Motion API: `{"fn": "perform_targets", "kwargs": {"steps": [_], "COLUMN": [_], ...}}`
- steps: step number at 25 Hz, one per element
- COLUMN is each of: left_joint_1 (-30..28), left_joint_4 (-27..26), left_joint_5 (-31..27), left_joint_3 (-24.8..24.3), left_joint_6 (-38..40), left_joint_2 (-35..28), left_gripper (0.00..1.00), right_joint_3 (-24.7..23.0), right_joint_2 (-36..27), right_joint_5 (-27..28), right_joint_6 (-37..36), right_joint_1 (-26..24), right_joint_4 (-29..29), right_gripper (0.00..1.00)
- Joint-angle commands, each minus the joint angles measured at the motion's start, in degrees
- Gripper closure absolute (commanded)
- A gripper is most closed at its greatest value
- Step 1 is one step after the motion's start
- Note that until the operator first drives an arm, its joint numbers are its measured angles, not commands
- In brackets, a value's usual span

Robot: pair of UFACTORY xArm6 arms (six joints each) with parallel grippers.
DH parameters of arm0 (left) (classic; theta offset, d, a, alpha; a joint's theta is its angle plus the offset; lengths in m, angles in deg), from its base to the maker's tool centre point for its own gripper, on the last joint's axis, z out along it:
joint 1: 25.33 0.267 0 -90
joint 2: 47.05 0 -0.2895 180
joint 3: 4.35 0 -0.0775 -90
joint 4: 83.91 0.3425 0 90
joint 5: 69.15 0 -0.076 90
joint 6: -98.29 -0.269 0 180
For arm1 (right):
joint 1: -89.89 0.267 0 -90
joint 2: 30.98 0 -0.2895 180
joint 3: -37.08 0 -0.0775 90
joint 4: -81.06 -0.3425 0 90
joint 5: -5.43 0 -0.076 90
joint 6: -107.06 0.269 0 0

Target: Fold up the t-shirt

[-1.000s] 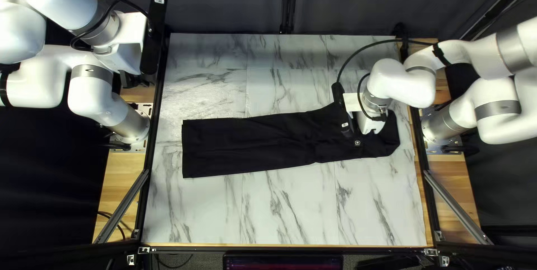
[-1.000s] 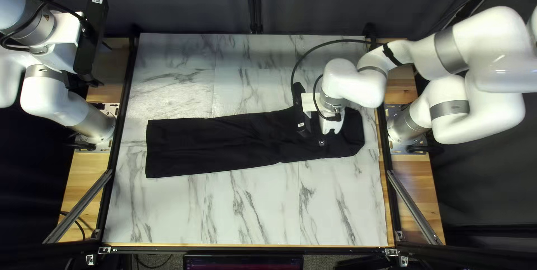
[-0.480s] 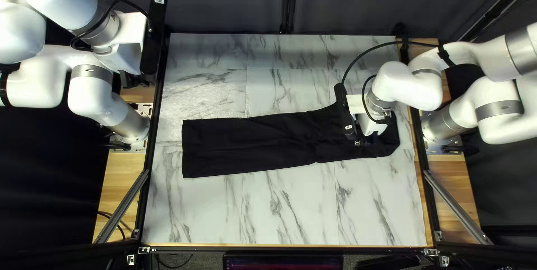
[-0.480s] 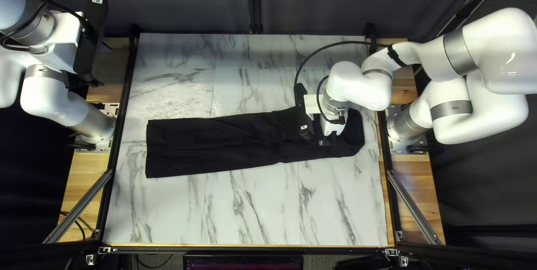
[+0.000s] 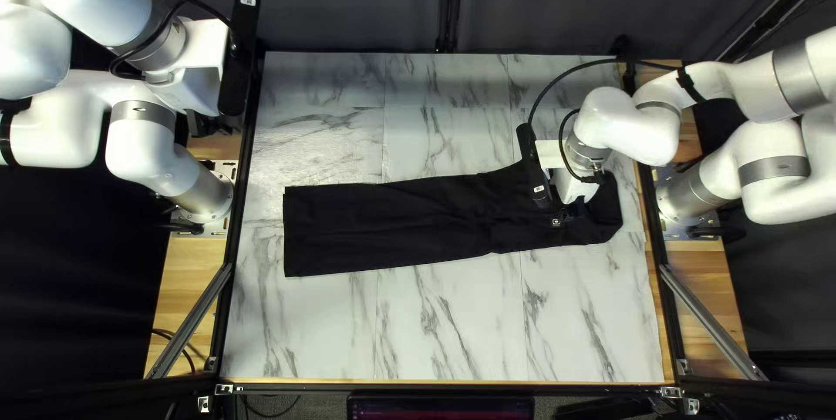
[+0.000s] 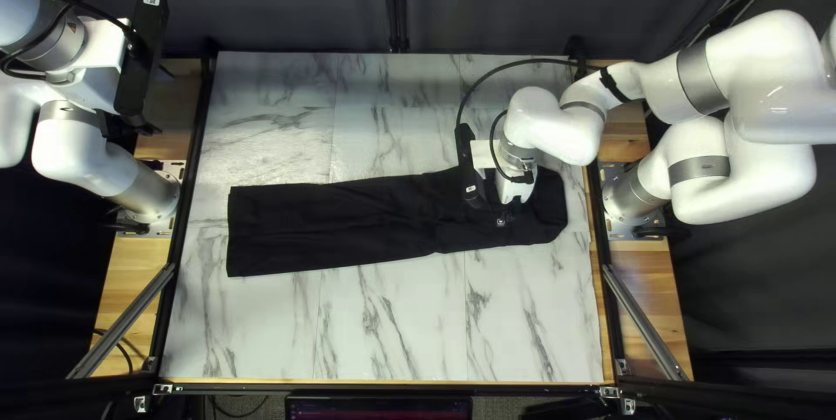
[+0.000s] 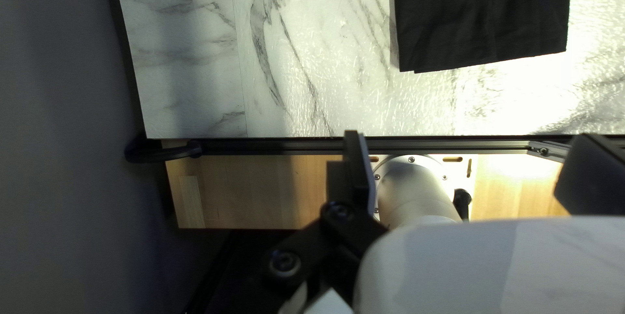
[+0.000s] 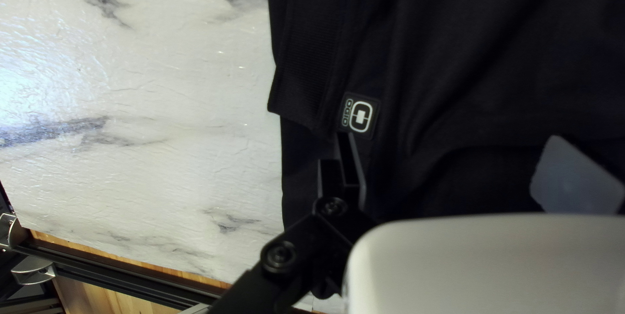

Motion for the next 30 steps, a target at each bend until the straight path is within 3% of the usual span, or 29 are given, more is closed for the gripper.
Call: {"fn": "perform_targets", "kwargs": {"steps": [1, 9, 16, 28, 29, 30], "left_joint_1": [0.0, 0.0, 0.0, 0.0, 0.0, 0.0], "left_joint_4": [0.0, 0.0, 0.0, 0.0, 0.0, 0.0], "left_joint_5": [0.0, 0.0, 0.0, 0.0, 0.0, 0.0], "left_joint_3": [0.0, 0.0, 0.0, 0.0, 0.0, 0.0], "left_joint_6": [0.0, 0.0, 0.0, 0.0, 0.0, 0.0], "left_joint_2": [0.0, 0.0, 0.0, 0.0, 0.0, 0.0], "left_gripper": [0.00, 0.00, 0.00, 0.00, 0.00, 0.00], "right_joint_3": [0.0, -0.4, -0.8, -7.1, -7.4, -7.9], "right_joint_2": [-0.4, -2.0, -5.0, -8.3, -8.4, -9.1], "right_joint_5": [0.4, 0.9, 1.3, -9.8, -10.1, -10.4], "right_joint_6": [0.9, 3.8, 11.7, 30.0, 30.6, 31.5], "right_joint_1": [0.0, 0.7, 4.8, 17.3, 17.6, 18.0], "right_joint_4": [0.4, 2.1, 6.1, 16.0, 16.4, 17.0], "right_gripper": [1.00, 1.00, 1.00, 1.00, 0.53, 0.31]}}
